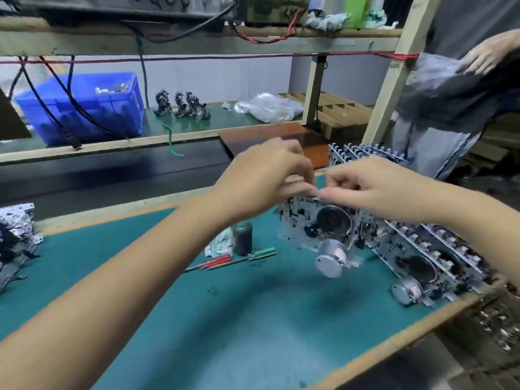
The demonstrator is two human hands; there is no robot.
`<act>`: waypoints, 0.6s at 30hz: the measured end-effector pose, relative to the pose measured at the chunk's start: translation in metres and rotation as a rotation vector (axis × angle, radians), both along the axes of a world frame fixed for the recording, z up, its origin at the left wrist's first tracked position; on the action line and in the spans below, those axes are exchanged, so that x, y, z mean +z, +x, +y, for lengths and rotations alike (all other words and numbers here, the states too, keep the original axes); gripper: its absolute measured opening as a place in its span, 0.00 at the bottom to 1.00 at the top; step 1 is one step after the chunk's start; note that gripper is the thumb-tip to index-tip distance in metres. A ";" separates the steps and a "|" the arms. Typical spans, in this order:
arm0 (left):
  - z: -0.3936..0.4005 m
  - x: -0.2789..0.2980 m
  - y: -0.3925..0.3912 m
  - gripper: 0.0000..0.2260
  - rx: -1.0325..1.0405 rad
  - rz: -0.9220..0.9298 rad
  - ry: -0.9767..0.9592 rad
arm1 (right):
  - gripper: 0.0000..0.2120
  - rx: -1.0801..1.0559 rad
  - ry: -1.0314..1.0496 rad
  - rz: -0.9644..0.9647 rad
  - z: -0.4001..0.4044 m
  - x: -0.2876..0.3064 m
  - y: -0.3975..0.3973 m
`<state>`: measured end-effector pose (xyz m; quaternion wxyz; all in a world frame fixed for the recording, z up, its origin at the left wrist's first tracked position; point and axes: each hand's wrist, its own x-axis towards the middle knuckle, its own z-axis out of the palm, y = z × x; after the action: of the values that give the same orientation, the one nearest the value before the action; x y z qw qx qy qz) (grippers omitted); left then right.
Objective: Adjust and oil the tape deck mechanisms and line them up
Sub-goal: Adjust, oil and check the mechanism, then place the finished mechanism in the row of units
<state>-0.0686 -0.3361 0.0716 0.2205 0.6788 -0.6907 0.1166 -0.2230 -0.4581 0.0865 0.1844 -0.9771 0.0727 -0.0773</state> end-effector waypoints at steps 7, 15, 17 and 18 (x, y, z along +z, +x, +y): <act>-0.124 0.013 0.048 0.07 0.227 -0.107 0.042 | 0.18 -0.310 -0.164 -0.156 -0.093 -0.017 0.073; -0.207 -0.053 0.052 0.16 0.222 0.333 0.466 | 0.11 -0.535 -0.277 0.081 -0.161 -0.078 0.109; -0.208 -0.061 0.047 0.22 0.144 0.456 0.614 | 0.13 -0.548 -0.286 0.193 -0.170 -0.080 0.108; -0.206 -0.063 0.046 0.24 0.125 0.482 0.660 | 0.14 -0.555 -0.333 0.233 -0.172 -0.078 0.107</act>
<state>-0.0229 -0.5425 0.0083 0.1388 0.7616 -0.5770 -0.2603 -0.1155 -0.6303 0.0086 -0.0150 -0.9391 0.3426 -0.0233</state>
